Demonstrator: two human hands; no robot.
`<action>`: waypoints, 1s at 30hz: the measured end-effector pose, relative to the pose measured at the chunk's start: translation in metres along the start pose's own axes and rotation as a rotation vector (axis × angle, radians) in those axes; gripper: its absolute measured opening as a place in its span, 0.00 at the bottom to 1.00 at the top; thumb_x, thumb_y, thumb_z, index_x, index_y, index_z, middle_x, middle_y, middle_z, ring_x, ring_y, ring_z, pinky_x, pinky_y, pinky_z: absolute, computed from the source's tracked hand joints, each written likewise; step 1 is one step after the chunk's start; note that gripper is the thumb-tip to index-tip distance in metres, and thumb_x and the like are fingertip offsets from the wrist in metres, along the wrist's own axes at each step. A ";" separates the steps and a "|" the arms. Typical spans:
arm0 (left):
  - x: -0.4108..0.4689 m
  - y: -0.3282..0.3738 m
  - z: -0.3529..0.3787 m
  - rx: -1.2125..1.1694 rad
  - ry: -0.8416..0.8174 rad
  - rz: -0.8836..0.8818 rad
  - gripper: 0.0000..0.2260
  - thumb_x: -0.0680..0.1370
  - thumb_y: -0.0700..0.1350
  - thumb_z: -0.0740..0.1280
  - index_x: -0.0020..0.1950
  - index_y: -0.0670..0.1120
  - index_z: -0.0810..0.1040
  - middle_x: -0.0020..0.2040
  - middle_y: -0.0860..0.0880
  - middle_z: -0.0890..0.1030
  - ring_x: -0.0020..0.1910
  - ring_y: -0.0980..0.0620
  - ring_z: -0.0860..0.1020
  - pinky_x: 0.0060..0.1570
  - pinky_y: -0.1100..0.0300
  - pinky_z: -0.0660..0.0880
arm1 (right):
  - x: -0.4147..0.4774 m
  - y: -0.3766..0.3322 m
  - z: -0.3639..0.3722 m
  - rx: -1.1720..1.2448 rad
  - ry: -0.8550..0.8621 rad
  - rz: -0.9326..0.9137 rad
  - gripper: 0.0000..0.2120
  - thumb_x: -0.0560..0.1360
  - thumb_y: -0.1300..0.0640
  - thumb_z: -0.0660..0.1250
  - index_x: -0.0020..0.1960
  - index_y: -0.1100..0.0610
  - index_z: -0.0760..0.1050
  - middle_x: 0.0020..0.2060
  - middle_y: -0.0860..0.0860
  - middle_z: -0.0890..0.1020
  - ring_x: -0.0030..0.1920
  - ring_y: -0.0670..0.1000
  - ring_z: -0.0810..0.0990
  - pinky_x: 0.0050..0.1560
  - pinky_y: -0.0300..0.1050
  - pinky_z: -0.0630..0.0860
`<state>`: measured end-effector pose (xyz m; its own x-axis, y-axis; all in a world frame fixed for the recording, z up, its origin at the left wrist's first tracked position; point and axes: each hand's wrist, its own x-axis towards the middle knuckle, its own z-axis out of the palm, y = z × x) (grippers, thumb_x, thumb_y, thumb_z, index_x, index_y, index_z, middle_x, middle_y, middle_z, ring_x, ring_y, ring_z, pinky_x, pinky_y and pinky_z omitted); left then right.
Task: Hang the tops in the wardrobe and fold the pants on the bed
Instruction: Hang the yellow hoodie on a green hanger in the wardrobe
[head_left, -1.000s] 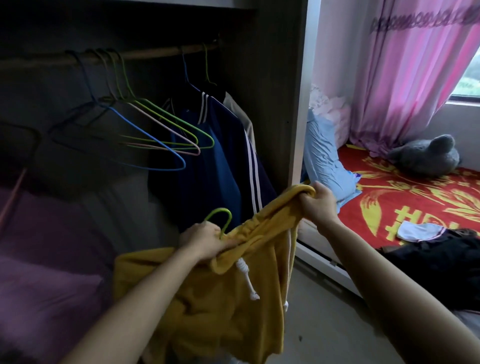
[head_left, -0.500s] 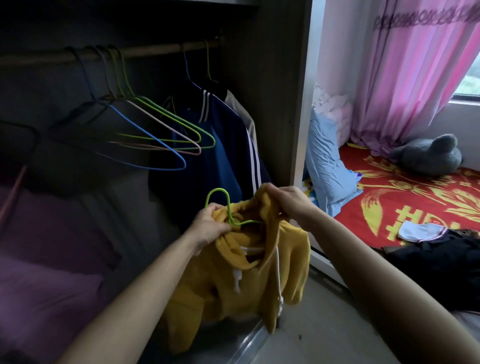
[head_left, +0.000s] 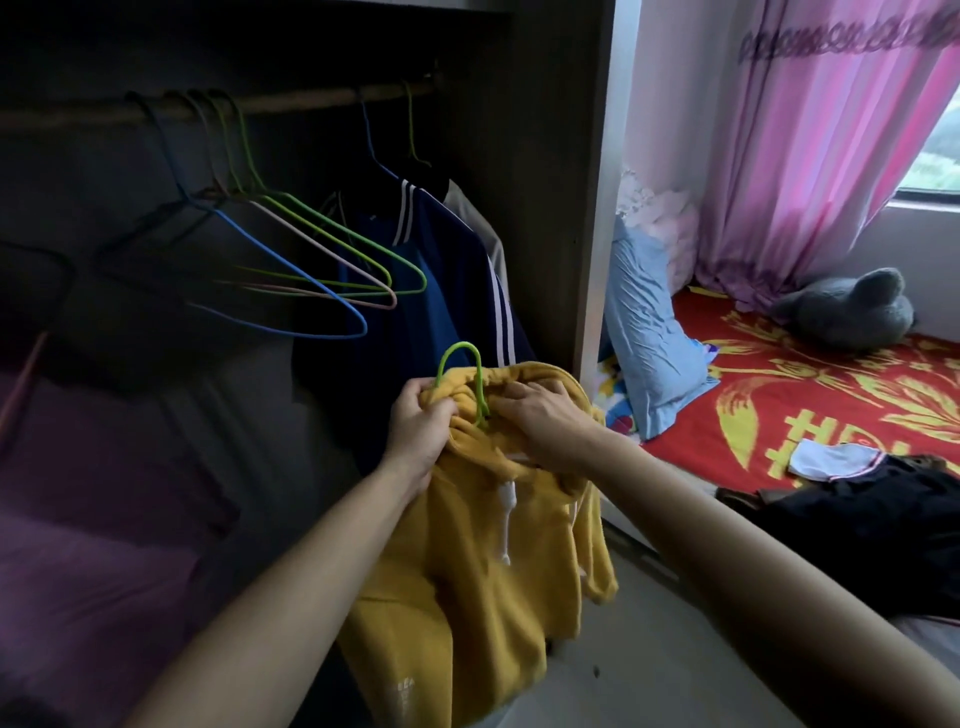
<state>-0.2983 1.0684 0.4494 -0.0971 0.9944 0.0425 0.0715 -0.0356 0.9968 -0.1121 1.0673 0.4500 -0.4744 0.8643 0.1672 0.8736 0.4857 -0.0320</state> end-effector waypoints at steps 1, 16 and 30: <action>-0.001 0.001 0.000 0.034 0.035 0.037 0.11 0.76 0.39 0.65 0.57 0.48 0.77 0.46 0.47 0.81 0.41 0.51 0.80 0.34 0.63 0.75 | 0.001 0.003 -0.001 -0.018 0.006 -0.016 0.23 0.79 0.39 0.62 0.71 0.48 0.70 0.67 0.50 0.74 0.70 0.52 0.70 0.73 0.57 0.60; 0.030 0.012 -0.083 0.473 -0.112 -0.041 0.42 0.71 0.57 0.76 0.78 0.54 0.56 0.64 0.52 0.68 0.63 0.49 0.71 0.63 0.49 0.72 | 0.000 0.001 -0.010 0.273 0.120 -0.035 0.13 0.84 0.49 0.58 0.57 0.54 0.78 0.49 0.50 0.76 0.45 0.48 0.77 0.48 0.46 0.77; 0.003 -0.005 -0.060 0.412 0.303 0.101 0.06 0.73 0.43 0.72 0.47 0.50 0.77 0.41 0.53 0.79 0.41 0.52 0.79 0.28 0.71 0.69 | 0.010 -0.015 -0.026 0.315 0.348 -0.003 0.14 0.84 0.47 0.59 0.61 0.50 0.79 0.48 0.45 0.78 0.45 0.45 0.78 0.42 0.41 0.76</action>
<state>-0.3583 1.0653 0.4482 -0.3478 0.9124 0.2156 0.4747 -0.0270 0.8798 -0.1268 1.0654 0.4775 -0.3651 0.7937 0.4865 0.7713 0.5505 -0.3194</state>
